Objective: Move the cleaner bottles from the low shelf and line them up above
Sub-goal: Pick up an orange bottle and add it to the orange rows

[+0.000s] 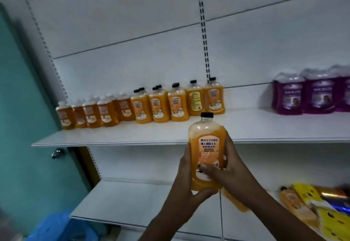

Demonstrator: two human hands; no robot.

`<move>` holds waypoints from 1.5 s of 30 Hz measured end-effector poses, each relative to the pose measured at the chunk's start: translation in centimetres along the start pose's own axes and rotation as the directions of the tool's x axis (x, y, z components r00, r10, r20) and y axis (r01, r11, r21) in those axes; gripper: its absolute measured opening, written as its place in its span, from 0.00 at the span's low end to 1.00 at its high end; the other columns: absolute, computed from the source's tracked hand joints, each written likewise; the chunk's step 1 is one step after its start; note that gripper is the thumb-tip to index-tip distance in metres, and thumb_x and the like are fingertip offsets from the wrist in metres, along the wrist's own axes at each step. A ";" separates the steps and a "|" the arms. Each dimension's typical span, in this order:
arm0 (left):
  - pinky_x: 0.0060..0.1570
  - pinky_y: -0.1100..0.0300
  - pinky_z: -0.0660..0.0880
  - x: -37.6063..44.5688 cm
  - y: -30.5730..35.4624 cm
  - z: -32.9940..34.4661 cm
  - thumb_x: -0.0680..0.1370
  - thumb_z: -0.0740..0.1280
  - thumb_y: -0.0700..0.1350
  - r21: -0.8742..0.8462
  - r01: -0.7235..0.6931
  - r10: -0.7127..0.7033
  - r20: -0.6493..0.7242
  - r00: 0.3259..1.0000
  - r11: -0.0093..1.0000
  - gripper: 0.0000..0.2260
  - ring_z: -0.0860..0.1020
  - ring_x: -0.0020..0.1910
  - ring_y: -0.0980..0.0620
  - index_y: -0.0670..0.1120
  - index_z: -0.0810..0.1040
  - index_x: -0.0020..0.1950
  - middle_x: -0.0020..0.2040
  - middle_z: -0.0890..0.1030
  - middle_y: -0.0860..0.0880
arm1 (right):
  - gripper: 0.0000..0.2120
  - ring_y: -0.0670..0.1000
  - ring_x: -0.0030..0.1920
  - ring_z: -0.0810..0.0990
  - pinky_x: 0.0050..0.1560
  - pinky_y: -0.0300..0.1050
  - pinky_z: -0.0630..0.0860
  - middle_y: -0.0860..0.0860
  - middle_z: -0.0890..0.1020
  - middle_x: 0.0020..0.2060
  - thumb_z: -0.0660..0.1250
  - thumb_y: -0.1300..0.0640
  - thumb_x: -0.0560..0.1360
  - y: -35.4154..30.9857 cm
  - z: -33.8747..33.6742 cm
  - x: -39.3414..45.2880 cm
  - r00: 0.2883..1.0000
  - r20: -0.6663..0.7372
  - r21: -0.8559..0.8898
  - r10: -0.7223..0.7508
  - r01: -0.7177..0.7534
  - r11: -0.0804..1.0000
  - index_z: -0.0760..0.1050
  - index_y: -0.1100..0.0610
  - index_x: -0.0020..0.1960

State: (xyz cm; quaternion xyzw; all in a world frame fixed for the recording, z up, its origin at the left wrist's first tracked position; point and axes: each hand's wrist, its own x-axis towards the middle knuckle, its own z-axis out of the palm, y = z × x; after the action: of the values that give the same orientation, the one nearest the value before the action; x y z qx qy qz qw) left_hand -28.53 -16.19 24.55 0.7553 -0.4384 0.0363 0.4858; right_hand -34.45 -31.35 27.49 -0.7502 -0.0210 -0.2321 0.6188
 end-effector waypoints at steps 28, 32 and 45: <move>0.67 0.73 0.61 25.2 -11.4 -1.7 0.79 0.66 0.52 0.199 -0.025 -0.002 0.136 0.991 0.980 0.34 0.62 0.71 0.67 0.59 0.47 0.76 0.76 0.61 0.57 | 0.50 0.50 0.71 0.64 0.65 0.48 0.73 0.42 0.56 0.72 0.71 0.66 0.71 7.3 -6.2 26.2 0.943 0.049 -0.496 -0.330 0.310 0.811 0.44 0.27 0.69; 0.73 0.61 0.62 26.0 -13.7 -1.1 0.78 0.66 0.51 0.260 -0.042 0.018 0.095 0.995 0.965 0.37 0.59 0.75 0.59 0.52 0.44 0.79 0.78 0.57 0.54 | 0.47 0.50 0.70 0.66 0.60 0.38 0.73 0.46 0.58 0.72 0.71 0.67 0.71 7.6 -5.5 27.7 0.947 -0.007 -0.497 -0.320 0.275 0.823 0.48 0.31 0.70; 0.59 0.67 0.65 23.2 -10.9 -4.2 0.79 0.63 0.37 -0.128 0.022 -0.027 -0.040 0.999 0.992 0.20 0.70 0.64 0.56 0.50 0.66 0.69 0.66 0.72 0.52 | 0.42 0.50 0.71 0.61 0.71 0.52 0.63 0.55 0.61 0.73 0.73 0.47 0.71 4.6 -2.5 25.3 0.939 -0.187 -0.593 -0.288 0.126 0.795 0.53 0.53 0.77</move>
State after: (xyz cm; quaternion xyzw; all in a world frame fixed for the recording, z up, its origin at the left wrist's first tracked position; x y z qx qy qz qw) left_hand -5.17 -25.99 30.23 0.7272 -0.4203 0.0180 0.5425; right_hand -11.30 -41.26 33.07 -0.8558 0.0507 -0.3935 0.3320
